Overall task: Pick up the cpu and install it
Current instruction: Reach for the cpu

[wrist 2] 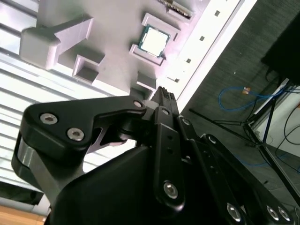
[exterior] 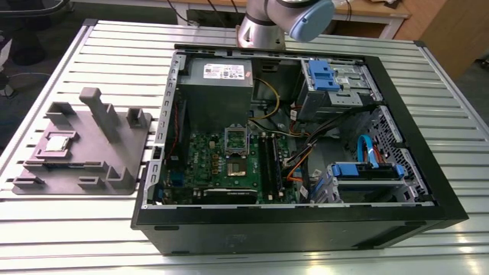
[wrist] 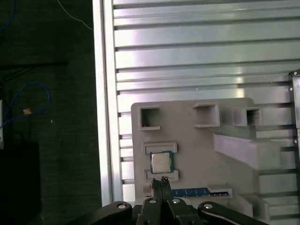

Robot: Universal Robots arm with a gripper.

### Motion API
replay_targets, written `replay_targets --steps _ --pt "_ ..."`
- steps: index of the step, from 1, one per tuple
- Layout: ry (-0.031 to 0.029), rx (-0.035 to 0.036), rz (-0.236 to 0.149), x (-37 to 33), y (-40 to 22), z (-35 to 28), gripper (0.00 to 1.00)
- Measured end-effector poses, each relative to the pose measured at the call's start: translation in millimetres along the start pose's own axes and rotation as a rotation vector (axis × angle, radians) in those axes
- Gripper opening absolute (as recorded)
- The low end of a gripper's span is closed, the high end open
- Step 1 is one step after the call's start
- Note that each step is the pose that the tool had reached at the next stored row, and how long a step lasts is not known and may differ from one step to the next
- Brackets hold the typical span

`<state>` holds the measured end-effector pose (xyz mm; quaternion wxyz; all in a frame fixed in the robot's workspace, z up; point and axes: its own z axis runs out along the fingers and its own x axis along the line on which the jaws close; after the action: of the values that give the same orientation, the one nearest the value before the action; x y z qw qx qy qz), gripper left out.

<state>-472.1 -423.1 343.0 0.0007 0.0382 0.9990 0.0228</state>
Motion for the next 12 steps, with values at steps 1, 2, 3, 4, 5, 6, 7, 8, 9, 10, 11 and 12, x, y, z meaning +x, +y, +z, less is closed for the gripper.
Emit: replay_targets --steps 1,2,3,4,5,6,7,8,9,10,11,12 --pt "0.0002 0.0 0.0 -1.3 0.1 0.5 0.11" --pt "0.0001 -0.0001 0.0 -2.0 0.1 1.7 0.11" --pt "-0.0001 -0.0003 0.0 -2.6 0.1 3.6 0.11" --pt "0.0 -0.0002 0.0 -3.1 0.0 5.4 0.11" --pt "0.0 -0.0002 0.0 -3.4 -0.1 7.1 0.11" --pt "0.0001 -0.0001 0.0 -3.7 -0.3 8.9 0.11" --pt "0.0001 -0.0001 0.0 -3.9 -0.4 10.7 0.11" --pt "0.0001 -0.0001 0.0 -4.1 -0.7 12.4 0.11" --pt "0.0001 -0.0001 0.0 -4.2 -1.0 14.2 0.11" --pt "0.0001 -0.0001 0.0 -4.2 -1.4 16.2 0.11" --pt "0.0001 -0.0001 0.0 -4.3 -1.8 17.9 0.11" --pt "0.0001 -0.0001 0.0 -4.4 -2.2 19.7 0.11"
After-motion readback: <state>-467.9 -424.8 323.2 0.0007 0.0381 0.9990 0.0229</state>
